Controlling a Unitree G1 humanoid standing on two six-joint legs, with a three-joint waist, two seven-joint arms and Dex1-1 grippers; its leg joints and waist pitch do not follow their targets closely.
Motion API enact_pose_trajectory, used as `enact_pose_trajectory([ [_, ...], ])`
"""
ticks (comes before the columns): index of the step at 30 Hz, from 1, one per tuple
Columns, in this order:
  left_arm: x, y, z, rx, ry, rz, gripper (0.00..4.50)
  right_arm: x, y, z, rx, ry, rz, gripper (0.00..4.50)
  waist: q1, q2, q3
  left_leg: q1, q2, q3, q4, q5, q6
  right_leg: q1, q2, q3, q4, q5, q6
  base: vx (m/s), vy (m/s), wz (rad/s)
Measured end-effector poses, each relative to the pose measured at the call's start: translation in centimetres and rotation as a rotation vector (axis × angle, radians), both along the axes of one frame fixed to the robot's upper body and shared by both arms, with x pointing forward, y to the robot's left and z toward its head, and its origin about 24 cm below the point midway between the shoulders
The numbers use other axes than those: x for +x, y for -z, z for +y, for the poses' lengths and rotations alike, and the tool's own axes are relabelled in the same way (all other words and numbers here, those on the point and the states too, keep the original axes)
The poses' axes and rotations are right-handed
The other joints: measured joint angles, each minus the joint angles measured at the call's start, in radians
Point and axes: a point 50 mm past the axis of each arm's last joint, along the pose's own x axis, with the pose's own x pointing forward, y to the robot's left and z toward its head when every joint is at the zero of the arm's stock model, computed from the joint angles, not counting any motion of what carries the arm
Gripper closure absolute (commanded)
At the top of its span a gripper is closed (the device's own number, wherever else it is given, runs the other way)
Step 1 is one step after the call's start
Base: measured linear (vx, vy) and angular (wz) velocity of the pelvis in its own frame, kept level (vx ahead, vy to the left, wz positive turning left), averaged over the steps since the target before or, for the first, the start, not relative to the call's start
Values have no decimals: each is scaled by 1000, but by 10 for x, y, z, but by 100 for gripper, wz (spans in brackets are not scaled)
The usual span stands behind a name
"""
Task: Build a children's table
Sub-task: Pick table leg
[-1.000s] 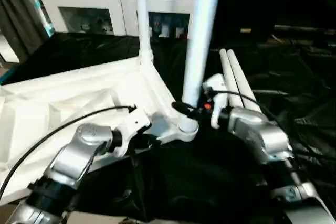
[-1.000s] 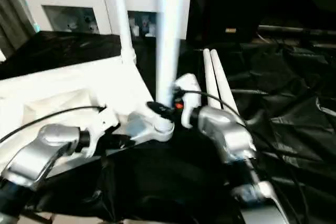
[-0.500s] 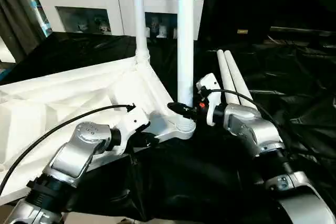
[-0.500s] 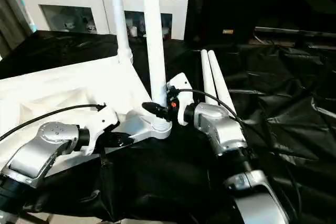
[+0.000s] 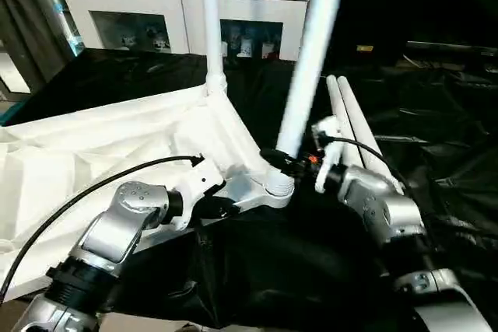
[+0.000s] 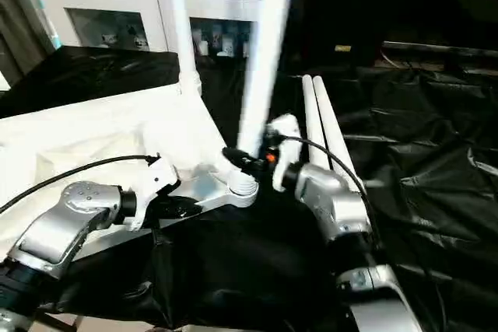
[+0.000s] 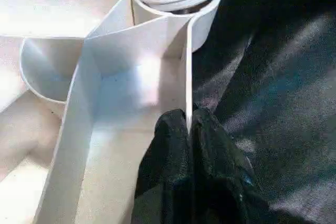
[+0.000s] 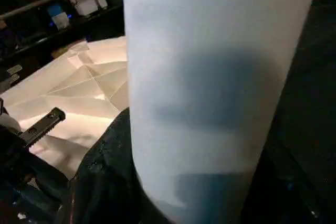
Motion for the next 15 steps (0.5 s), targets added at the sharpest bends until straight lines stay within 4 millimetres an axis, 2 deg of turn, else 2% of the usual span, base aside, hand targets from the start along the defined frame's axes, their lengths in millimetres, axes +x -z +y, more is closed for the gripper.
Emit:
enact_pose_trajectory([
  [5, 1, 4, -2, -5, 3, 11, 450, -5, 6, -7, 53, 53, 8, 259, 4, 12, -7, 0, -2, 0, 0, 0, 0, 3, -1, 0, -3, 0, 1, 0, 0, 0],
  [10, 3, 4, -3, -6, 11, 14, 450, -16, 10, -12, 38, 68, -33, 259, 11, 16, -9, 0, -2, -1, 0, 0, 0, 4, -1, 0, -3, -1, 2, 0, 0, 0],
  [15, 4, 5, -4, -6, 18, 7, 450, -19, 4, -9, -59, 41, -108, 259, 14, 19, -9, 0, -2, -1, -1, 0, 0, 4, -1, -1, -4, -1, 2, 0, 0, 0],
])
